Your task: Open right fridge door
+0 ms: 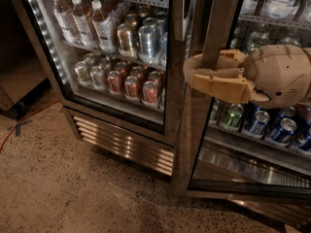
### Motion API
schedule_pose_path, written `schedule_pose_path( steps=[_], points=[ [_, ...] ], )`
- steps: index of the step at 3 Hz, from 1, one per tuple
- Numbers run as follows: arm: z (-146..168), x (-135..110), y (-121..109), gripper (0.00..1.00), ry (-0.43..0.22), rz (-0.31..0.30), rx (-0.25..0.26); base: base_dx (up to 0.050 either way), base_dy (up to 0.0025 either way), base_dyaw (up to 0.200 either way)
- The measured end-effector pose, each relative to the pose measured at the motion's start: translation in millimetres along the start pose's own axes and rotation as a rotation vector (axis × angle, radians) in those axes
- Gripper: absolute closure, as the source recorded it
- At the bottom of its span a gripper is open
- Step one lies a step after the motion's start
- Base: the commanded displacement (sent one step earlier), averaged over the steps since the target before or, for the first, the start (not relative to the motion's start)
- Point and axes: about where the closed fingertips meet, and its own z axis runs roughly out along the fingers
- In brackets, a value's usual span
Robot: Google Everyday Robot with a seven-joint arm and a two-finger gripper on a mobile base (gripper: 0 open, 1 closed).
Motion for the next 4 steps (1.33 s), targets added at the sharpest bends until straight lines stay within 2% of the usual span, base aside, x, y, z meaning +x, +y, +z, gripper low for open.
schedule_pose_path(
  steps=[1,2,3,4],
  points=[
    [0.0,0.0,0.0,1.00,0.000,0.000,0.000,-0.050,-0.00001,0.000],
    [0.0,0.0,0.0,1.00,0.000,0.000,0.000,0.000,0.00000,0.000],
    [0.1,0.0,0.0,0.81,0.000,0.000,0.000,0.000,0.00000,0.000],
    [0.1,0.0,0.0,0.58,0.000,0.000,0.000,0.000,0.00000,0.000]
  ],
)
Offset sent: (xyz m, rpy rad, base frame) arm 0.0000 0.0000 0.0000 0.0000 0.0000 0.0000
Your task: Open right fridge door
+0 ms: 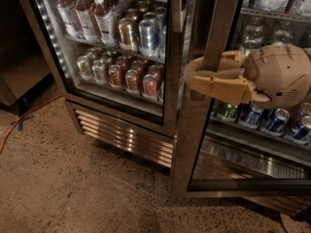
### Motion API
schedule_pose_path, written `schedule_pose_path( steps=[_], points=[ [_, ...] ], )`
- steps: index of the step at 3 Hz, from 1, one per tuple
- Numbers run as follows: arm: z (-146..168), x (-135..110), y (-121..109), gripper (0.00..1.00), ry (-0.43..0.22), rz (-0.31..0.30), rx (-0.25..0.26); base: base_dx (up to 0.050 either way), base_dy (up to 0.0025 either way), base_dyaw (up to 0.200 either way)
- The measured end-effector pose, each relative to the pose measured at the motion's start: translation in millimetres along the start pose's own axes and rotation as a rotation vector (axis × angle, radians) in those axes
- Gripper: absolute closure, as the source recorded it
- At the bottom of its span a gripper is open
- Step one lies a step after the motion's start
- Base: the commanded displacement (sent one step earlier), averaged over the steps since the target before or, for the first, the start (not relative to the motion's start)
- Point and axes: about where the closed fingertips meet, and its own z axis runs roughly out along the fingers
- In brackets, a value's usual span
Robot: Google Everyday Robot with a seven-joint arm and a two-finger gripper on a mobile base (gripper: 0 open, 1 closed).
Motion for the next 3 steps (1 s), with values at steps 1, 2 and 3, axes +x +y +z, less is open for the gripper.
schedule_pose_path(
  steps=[1,2,3],
  points=[
    [0.0,0.0,0.0,0.34,0.000,0.000,0.000,0.000,0.00000,0.000],
    [0.1,0.0,0.0,0.12,0.000,0.000,0.000,0.000,0.00000,0.000],
    [0.1,-0.1,0.0,0.00,0.000,0.000,0.000,0.000,0.00000,0.000]
  ],
)
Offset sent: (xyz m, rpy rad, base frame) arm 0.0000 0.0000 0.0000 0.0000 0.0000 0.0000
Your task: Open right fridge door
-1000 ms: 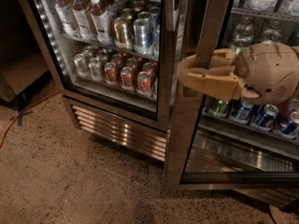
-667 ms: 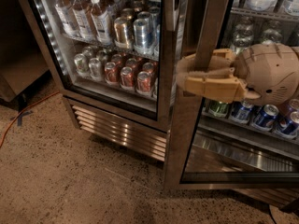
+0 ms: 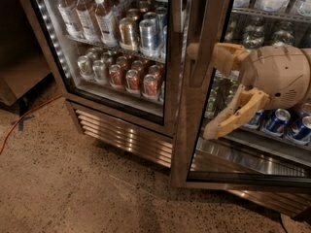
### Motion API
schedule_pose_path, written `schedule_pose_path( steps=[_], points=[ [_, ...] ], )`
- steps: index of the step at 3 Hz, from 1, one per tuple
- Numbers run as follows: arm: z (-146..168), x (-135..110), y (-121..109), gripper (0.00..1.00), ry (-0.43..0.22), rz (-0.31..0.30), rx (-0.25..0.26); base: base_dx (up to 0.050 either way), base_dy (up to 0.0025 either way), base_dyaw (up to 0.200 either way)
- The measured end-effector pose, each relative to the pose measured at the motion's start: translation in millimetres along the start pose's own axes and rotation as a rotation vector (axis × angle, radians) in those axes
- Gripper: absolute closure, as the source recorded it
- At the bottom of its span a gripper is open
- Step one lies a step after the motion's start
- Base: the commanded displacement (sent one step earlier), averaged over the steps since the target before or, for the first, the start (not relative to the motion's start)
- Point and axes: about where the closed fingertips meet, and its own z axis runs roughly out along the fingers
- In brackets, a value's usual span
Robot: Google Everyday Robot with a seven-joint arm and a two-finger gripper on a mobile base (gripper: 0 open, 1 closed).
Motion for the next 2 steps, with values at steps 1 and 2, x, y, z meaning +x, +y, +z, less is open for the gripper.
schedule_pose_path(
  steps=[1,2],
  points=[
    [0.0,-0.1,0.0,0.00,0.000,0.000,0.000,0.000,0.00000,0.000],
    [-1.1,-3.6,0.7,0.00,-0.012,-0.002,-0.002,0.000,0.00000,0.000]
  ],
)
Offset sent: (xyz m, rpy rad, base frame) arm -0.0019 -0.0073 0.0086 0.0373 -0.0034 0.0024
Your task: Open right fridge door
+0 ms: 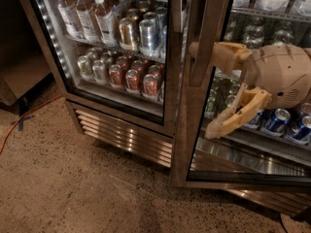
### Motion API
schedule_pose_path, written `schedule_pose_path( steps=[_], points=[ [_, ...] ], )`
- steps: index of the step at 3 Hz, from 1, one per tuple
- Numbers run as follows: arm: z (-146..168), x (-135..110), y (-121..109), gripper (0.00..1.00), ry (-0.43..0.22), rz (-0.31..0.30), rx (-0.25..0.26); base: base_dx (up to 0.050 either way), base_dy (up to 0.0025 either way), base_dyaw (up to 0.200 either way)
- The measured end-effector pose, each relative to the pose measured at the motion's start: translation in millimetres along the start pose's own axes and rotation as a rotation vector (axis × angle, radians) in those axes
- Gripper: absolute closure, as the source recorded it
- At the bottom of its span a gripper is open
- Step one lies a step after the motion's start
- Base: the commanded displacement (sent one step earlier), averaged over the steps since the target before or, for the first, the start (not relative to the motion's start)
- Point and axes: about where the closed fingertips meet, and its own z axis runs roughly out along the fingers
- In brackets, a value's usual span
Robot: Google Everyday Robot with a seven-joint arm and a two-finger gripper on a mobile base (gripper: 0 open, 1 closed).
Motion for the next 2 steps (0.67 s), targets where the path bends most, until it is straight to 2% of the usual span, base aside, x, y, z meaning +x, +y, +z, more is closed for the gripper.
schedule_pose_path(
  steps=[1,2],
  points=[
    [-24,-6,-2,0.00,-0.019,-0.001,0.060,0.000,0.00000,0.000],
    [-67,-14,-4,0.00,-0.056,0.002,0.165,0.000,0.00000,0.000]
  ],
)
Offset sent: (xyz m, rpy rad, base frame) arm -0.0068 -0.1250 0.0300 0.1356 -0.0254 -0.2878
